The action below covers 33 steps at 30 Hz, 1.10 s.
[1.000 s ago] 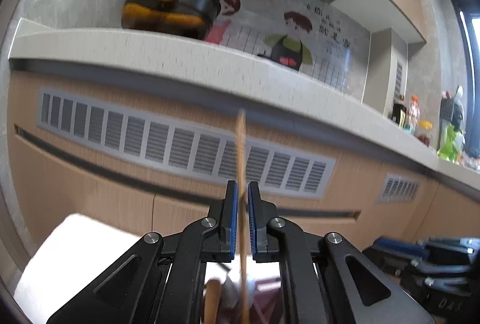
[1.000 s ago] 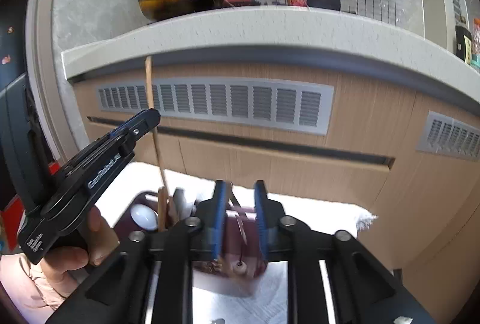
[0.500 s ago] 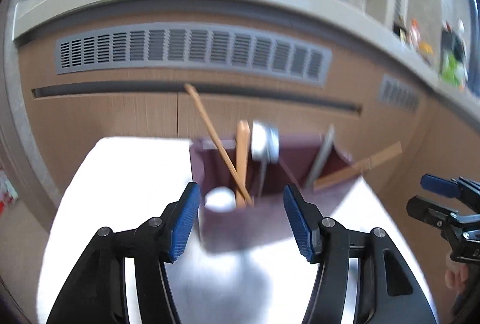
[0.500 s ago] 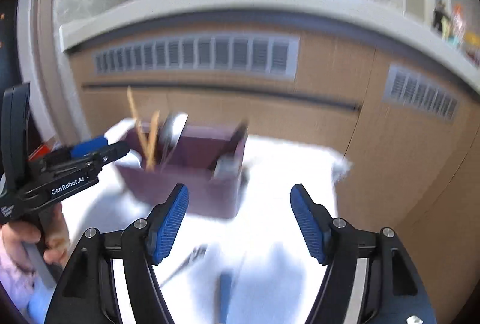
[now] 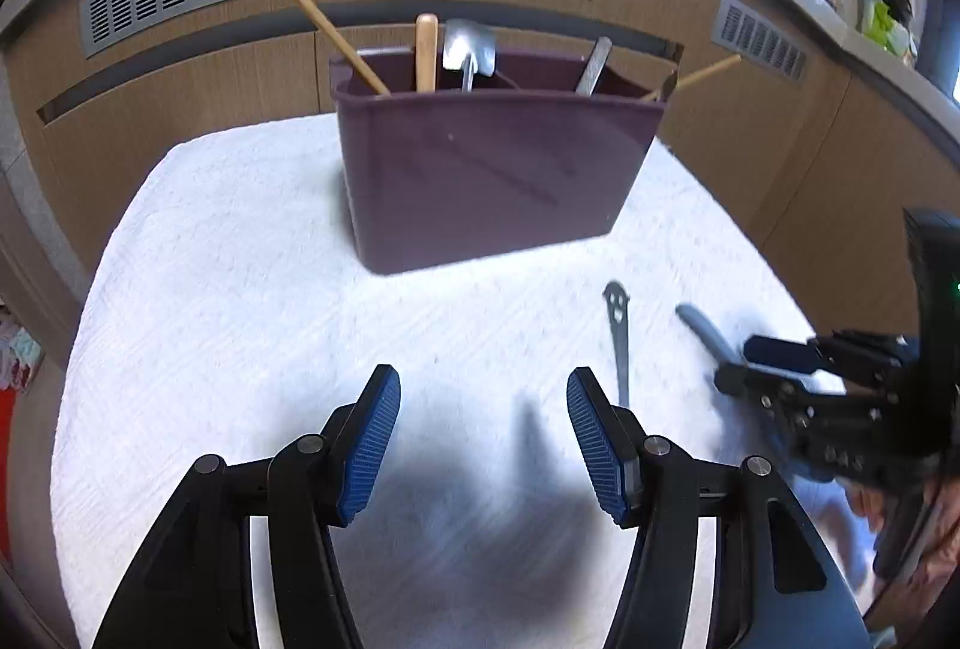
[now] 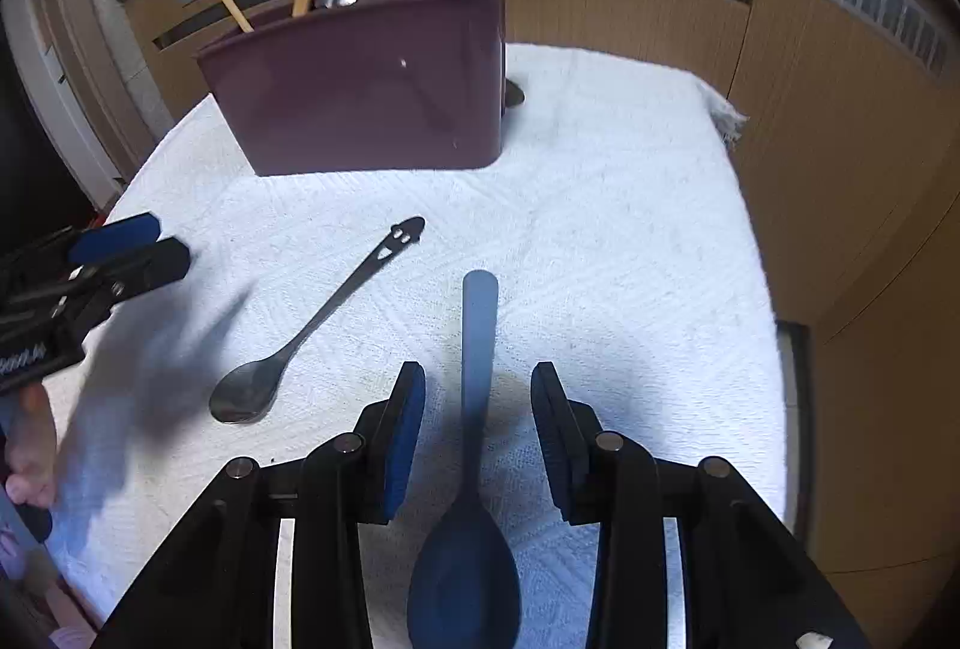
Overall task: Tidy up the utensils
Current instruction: 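Grasp the blue plastic spoon with the right tool while the left tool grasps a silver spoon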
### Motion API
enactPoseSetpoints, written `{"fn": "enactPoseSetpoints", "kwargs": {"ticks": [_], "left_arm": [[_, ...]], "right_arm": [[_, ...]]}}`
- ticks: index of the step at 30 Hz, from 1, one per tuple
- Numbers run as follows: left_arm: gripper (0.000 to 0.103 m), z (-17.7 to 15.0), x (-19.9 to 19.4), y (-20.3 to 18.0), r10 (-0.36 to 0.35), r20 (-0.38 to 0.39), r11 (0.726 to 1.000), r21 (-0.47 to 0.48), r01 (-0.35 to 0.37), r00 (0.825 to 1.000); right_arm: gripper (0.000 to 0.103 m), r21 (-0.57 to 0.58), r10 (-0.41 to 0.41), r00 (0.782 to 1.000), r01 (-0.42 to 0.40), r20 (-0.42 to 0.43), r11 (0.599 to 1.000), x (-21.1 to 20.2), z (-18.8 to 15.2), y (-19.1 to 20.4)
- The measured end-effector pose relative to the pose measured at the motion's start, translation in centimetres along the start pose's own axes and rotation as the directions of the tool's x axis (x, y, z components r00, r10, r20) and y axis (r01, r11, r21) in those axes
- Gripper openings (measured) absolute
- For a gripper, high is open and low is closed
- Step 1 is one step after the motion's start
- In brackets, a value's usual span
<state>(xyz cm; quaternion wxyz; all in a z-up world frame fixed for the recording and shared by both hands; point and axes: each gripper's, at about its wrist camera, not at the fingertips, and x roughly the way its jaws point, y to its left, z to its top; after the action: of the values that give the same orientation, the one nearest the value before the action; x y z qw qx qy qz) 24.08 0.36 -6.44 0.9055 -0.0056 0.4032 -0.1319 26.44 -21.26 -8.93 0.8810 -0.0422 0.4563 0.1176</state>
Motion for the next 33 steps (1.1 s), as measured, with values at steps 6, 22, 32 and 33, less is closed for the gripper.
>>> {"fn": "enactPoseSetpoints", "kwargs": {"ticks": [6,22,32,33], "left_arm": [[0.059,-0.7,0.2,-0.2,-0.012,-0.061,1.0,-0.017,0.011,0.998],[0.059,-3.0,1.2,-6.5,-0.037,-0.129,0.986,0.157,0.058,0.991],[0.049,-2.1,2.7,-6.8,0.003,-0.115,0.994,0.112,0.01,0.993],[0.046,-2.1,2.7,-6.8,0.006,-0.108,0.993,0.116,0.006,0.994]], "right_arm": [[0.015,-0.028,-0.047,0.999,0.047,0.005,0.999,0.7,0.1,0.6],[0.009,0.094,-0.034,0.991,0.022,0.128,0.995,-5.7,-2.2,-2.5],[0.009,0.095,-0.031,0.987,0.016,0.157,0.995,-6.4,-2.4,-2.2],[0.009,0.096,-0.033,0.987,0.018,0.16,0.995,-6.5,-2.5,-2.2]]}}
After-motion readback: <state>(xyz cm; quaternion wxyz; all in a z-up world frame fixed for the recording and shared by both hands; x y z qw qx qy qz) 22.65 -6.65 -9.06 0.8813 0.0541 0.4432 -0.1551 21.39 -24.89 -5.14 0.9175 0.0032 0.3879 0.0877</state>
